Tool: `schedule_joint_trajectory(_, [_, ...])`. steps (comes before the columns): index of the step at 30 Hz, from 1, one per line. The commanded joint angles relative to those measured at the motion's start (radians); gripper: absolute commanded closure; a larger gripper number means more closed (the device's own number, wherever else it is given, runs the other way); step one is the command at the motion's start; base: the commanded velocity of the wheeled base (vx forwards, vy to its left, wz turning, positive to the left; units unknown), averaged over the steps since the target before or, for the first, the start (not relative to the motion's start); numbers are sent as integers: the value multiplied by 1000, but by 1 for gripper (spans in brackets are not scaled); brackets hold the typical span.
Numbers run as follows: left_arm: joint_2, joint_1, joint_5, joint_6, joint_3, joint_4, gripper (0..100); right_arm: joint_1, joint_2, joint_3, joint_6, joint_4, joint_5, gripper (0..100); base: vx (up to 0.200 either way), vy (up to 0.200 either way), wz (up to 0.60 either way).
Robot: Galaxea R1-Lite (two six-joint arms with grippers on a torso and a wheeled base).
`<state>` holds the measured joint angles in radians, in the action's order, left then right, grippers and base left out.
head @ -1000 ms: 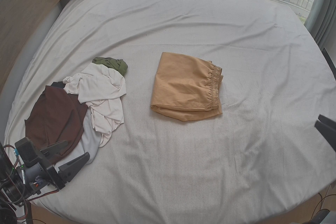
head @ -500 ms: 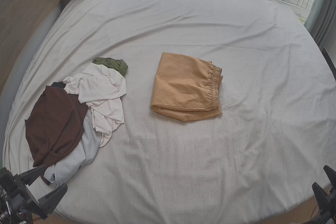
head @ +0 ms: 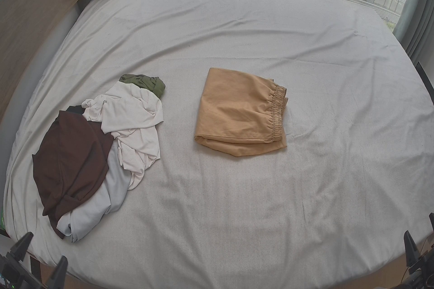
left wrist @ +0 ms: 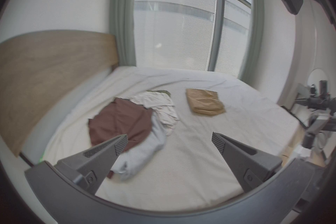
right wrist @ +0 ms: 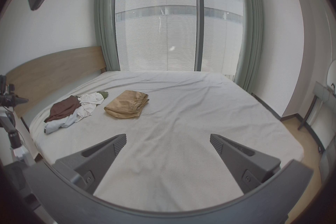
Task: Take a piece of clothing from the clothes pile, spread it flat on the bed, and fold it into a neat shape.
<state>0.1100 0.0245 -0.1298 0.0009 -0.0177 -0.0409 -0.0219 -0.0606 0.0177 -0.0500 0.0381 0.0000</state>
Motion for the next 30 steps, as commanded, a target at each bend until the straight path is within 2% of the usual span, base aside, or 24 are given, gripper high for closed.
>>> schedule_joint_trajectory(1, [-46, 14, 116, 22, 16, 53, 0, 22, 48, -16, -25, 17, 15, 0, 0, 0, 0])
schedule_joint_trajectory(4, [-53, 8, 118, 21, 18, 39, 0, 22, 50, -16, 13, 17, 15, 0, 0, 0, 0])
schedule_joint_trajectory(7, [-110, -23, 107, 30, 18, 35, 0, 22, 48, -16, 9, 16, 28, 0, 0, 0, 0])
schedule_joint_trajectory(9, [-110, -23, 91, 33, 18, 39, 0, 22, 51, -15, 6, 9, 51, 0, 0, 0, 0])
schedule_joint_trajectory(10, [-110, -24, 88, 28, 18, 41, 0, 22, 51, -15, 2, 5, 104, 0, 0, 0, 0])
schedule_joint_trajectory(12, [-110, -24, 88, 22, 18, 39, 0, 20, 53, -15, 13, 5, 135, 0, 0, 0, 0])
schedule_joint_trajectory(18, [-110, -24, 91, 16, 18, 39, 0, 23, 53, -16, 24, 19, 89, 0, 0, 0, 0])
schedule_joint_trajectory(23, [-110, -23, 95, 8, 18, 39, 0, 27, 51, -18, -82, 31, 143, 0, 0, 0, 0])
schedule_joint_trajectory(24, [-110, -23, 95, 8, 18, 38, 0, 27, 51, -18, -82, 31, 144, 0, 0, 0, 0])
schedule_joint_trajectory(26, [-110, -23, 95, 8, 18, 39, 0, 23, 53, -18, -68, 31, 146, 0, 0, 0, 0])
schedule_joint_trajectory(30, [-110, -23, 99, 8, 18, 39, 0, 22, 55, -18, 15, 28, 138, 0, 0, 0, 0])
